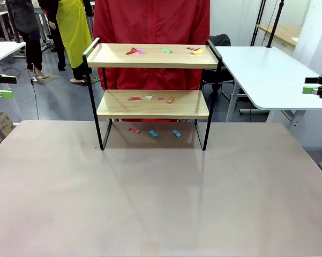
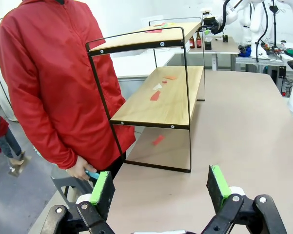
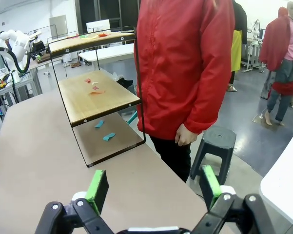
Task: Clean the shelf.
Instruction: Pick up the Duster handed by the human.
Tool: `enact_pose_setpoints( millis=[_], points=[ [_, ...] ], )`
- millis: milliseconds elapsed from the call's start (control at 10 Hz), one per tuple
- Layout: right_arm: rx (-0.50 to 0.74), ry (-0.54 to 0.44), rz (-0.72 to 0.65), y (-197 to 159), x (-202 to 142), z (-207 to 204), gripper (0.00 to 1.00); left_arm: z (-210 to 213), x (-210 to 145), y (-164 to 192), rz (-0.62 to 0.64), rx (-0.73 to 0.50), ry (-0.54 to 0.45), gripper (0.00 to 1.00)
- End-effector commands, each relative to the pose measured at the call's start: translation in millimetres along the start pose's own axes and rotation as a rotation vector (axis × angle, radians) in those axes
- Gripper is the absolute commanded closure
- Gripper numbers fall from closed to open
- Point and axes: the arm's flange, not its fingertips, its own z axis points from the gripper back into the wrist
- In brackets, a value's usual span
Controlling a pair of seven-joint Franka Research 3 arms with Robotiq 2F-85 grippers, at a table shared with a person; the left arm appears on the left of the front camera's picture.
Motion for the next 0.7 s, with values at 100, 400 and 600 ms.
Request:
enact_pose_setpoints(
  millis=[100, 400, 600],
  points=[
    [0.0, -0.001, 0.002, 0.0, 1.1, -0.2, 0.0, -0.4, 1.5, -0.8, -0.002, -0.002, -0.004, 0.0],
    [0.0, -0.001, 0.002, 0.0, 1.1, -0.2, 0.0, -0.4, 1.5, -0.8, -0.002, -0.002, -0.004, 0.0],
    [0.0, -0.001, 0.002, 0.0, 1.1, -0.2, 0.0, -0.4, 1.5, -0.8, -0.002, -0.002, -0.004, 0.0]
  ],
)
